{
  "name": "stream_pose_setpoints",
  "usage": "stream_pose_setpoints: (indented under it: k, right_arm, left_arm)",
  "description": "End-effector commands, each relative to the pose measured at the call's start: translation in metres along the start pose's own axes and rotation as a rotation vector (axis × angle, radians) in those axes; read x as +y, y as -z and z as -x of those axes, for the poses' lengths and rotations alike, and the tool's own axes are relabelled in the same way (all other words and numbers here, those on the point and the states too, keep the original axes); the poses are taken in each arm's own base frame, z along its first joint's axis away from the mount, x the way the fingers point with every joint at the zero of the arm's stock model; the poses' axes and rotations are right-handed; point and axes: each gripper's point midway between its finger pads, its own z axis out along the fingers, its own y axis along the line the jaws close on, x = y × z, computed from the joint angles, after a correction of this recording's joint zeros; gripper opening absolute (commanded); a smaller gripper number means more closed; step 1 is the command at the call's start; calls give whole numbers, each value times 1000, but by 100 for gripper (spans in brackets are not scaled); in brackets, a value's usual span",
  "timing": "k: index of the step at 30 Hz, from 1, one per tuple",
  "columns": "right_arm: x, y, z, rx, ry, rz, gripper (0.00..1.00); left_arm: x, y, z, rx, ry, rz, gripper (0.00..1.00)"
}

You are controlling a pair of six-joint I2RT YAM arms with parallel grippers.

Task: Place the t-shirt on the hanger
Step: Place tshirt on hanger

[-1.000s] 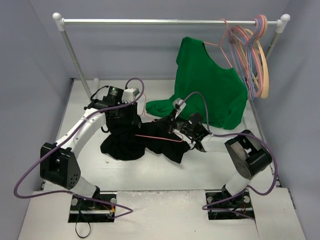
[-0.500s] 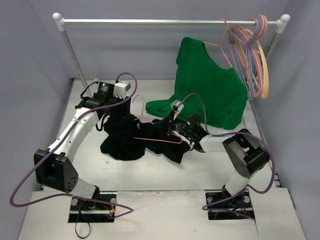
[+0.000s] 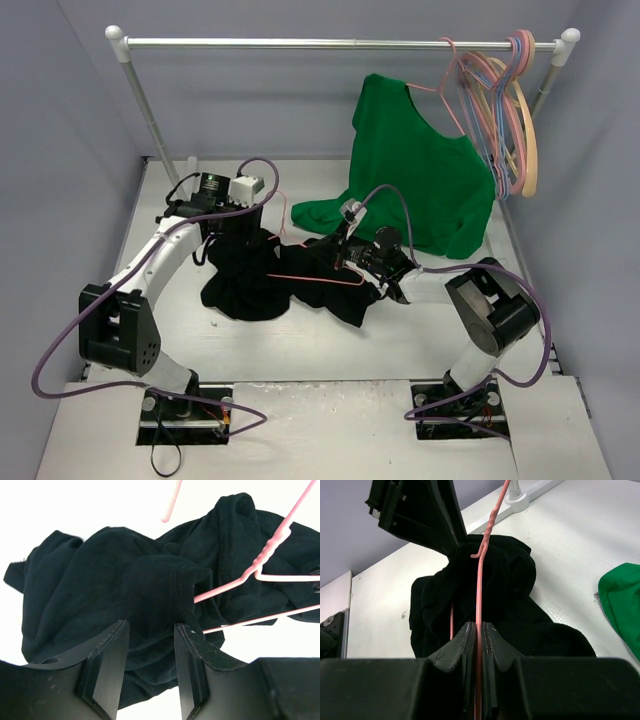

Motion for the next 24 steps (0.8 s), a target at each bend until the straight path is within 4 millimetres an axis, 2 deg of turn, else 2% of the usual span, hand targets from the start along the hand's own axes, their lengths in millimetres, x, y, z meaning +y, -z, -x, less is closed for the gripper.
stream_pose_setpoints:
  k: [1, 8, 12, 16, 20, 24]
  right_arm:
    - [61, 10, 138, -483, 364, 198, 0]
    - [66, 10, 142, -484, 368, 219, 0]
    - [67, 9, 145, -485, 373, 223, 0]
    - [68, 8, 148, -484, 373, 230, 0]
    - [70, 8, 153, -493, 371, 239, 0]
    - [72, 10, 160, -506, 373, 244, 0]
  left_arm:
    - [-4, 3, 34, -111, -92, -44, 40]
    - [-11, -18, 24, -77, -138, -133, 40]
    - [-16, -23, 21, -78, -149, -176, 41]
    - [-21, -23, 27, -95, -154, -202, 36]
    - [-35, -17, 34, -123, -159, -276, 23]
    - [-50, -9, 38, -146, -159, -354, 22]
